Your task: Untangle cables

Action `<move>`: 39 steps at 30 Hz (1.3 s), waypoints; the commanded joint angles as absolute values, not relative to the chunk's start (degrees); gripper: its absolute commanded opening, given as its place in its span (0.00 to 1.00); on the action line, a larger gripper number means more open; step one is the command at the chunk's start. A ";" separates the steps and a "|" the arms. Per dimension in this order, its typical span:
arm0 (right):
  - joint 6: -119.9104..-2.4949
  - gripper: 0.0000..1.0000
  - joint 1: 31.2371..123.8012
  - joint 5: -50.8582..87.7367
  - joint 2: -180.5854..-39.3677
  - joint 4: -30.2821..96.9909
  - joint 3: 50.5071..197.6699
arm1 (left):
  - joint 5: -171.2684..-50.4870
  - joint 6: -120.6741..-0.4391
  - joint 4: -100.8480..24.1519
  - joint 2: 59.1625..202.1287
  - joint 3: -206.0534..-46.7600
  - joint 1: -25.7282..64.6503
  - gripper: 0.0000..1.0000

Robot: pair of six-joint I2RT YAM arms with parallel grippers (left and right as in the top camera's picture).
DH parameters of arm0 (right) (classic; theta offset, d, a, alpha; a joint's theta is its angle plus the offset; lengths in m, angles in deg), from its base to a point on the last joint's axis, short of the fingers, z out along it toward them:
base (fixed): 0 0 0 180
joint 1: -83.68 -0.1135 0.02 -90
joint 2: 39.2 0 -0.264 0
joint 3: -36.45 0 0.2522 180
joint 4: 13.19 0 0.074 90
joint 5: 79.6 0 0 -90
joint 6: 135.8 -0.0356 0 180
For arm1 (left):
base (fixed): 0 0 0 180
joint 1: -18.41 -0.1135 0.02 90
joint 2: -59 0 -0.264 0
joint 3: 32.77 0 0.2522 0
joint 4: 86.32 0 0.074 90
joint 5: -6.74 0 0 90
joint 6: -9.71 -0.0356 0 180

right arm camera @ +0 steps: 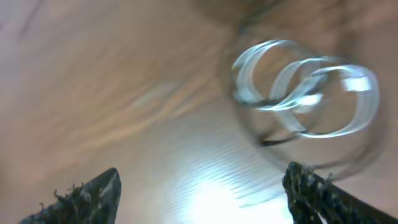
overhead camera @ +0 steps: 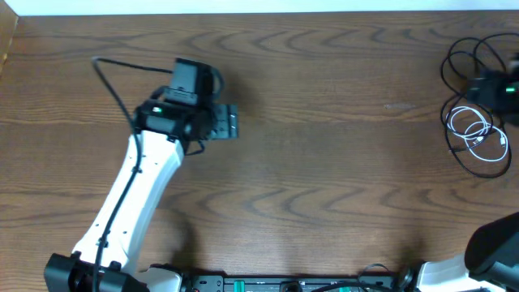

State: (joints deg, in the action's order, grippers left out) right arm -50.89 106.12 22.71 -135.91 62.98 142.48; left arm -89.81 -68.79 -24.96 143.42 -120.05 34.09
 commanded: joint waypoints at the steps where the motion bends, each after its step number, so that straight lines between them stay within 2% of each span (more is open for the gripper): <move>1: -42.62 0.84 99.15 24.37 -136.83 66.70 139.79 | -89.59 -71.76 -23.89 144.80 -119.65 36.85 0.84; 3: -45.47 0.91 94.32 17.36 -136.83 70.28 138.79 | -87.97 -71.56 -18.27 146.70 -119.65 36.41 0.92; 4: -46.14 0.99 93.42 17.64 -136.81 71.77 138.79 | -85.83 -69.31 -14.99 146.90 -119.65 35.91 0.92; 8: -46.67 0.99 92.41 20.05 -135.43 73.95 137.37 | -84.69 -66.18 -5.25 146.87 -119.65 33.09 0.92; 11: -47.70 0.99 92.35 19.98 -126.97 69.43 128.54 | -84.69 -64.79 -1.79 145.87 -118.58 31.21 0.92; 14: -48.57 0.99 92.31 19.56 -115.60 62.94 118.46 | -84.67 -64.81 -4.81 140.99 -114.84 31.56 0.92; 16: -48.57 0.99 92.26 19.59 -102.49 57.06 109.39 | -84.26 -64.81 -12.44 130.66 -107.19 31.60 0.93; 17: -48.57 0.99 92.26 19.56 -101.33 56.66 108.67 | -83.95 -64.85 -14.27 128.10 -105.34 31.60 0.93; 19: -48.53 0.99 92.26 19.39 -89.84 52.80 103.03 | -83.67 -64.96 -22.10 113.41 -96.03 31.60 0.93; 21: -48.53 0.99 92.26 19.35 -82.34 53.10 100.63 | -83.67 -64.98 -24.15 102.16 -91.57 31.60 0.93; 24: -48.53 0.99 92.26 19.35 -78.21 58.74 100.60 | -83.67 -64.98 -23.41 92.91 -91.11 31.60 0.93; 30: -48.53 0.99 92.26 19.35 -78.10 64.82 100.60 | -83.67 -64.98 -23.37 90.48 -91.11 31.60 0.93; 39: -47.41 0.99 91.37 18.91 -74.12 61.98 100.23 | -83.67 -64.98 -23.37 90.57 -91.11 31.60 0.93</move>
